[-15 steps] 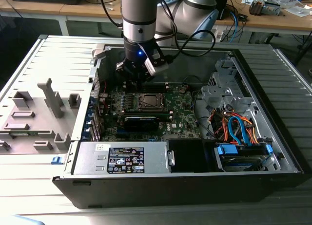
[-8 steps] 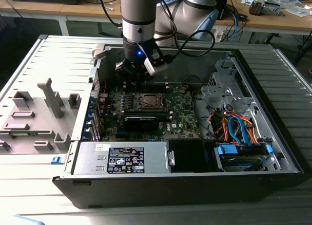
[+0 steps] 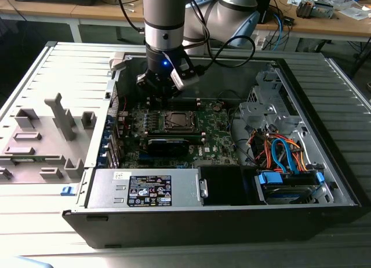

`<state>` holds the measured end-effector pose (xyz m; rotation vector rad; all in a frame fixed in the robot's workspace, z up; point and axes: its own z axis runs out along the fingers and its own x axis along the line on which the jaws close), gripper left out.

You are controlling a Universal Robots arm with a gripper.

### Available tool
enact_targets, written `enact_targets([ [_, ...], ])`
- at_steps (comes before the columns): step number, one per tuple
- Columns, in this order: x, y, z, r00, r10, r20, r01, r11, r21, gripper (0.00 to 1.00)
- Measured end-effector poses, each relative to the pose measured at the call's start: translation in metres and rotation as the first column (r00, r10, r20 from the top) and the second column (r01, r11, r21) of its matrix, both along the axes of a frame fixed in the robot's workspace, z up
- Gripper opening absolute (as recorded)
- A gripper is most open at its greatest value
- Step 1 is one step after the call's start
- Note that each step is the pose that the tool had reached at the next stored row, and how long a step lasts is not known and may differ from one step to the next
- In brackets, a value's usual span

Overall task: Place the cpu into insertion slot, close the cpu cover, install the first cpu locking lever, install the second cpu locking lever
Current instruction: 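Install the first cpu locking lever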

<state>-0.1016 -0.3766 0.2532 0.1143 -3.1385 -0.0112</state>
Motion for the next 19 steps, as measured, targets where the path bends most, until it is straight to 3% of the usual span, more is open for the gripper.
enact_targets([
  [19,-0.0095,0.0015,0.0000,1.0000,0.000,-0.0001,0.000,1.0000,-0.0001,0.11],
])
